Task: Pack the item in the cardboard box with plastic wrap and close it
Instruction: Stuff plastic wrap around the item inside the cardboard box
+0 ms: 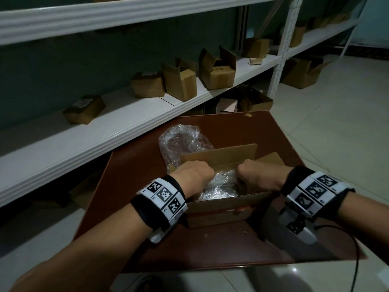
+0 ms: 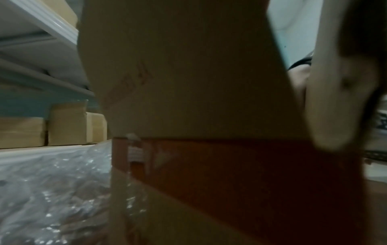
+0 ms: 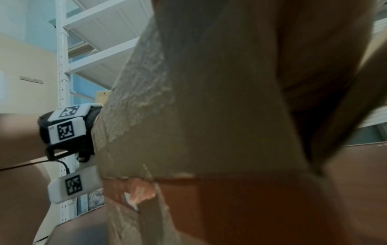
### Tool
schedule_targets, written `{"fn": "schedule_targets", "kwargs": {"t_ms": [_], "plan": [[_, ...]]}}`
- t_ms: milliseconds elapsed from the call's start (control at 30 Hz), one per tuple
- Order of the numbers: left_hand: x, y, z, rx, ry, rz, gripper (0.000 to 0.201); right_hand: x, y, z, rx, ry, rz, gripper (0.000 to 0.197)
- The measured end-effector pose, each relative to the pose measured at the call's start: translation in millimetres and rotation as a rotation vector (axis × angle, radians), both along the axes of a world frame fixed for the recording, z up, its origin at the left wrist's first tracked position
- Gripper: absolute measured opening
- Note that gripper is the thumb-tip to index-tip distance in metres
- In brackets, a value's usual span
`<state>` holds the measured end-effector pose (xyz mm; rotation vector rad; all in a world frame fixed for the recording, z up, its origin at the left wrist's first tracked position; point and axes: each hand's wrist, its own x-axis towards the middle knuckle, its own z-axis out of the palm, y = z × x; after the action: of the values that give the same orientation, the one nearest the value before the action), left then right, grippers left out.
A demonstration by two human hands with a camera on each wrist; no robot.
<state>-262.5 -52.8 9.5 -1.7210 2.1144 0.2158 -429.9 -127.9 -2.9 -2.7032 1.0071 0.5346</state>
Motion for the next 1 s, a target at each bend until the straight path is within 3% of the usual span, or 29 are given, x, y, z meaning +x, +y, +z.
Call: {"fn": "schedule_targets", "kwargs": {"t_ms": [167, 333, 533, 767, 1000], "plan": [[4.8, 3.8, 1.6, -0.055, -0.057, -0.109, 0.016, -4.9, 5.4, 11.8, 0.010, -0.058, 0.066, 0.018], [6.9, 8.8, 1.7, -0.108, -0.070, -0.173, 0.014, -14.4, 14.2, 24.1, -0.144, -0.058, 0.180, 0.010], [8.2, 12.7, 5.5, -0.186, -0.049, -0.338, 0.017, -18.2, 20.3, 28.7, -0.146, -0.153, 0.253, 0.036], [20.2, 11.1, -6.6, -0.177, 0.012, -0.220, 0.010, -13.2, -9.0, -1.0, -0.083, -0.162, 0.324, 0.043], [6.7, 6.0, -14.2, -0.106, -0.153, -0.274, 0.031, -8.7, -13.9, -4.1, -0.097, -0.105, 0.357, 0.044]]}}
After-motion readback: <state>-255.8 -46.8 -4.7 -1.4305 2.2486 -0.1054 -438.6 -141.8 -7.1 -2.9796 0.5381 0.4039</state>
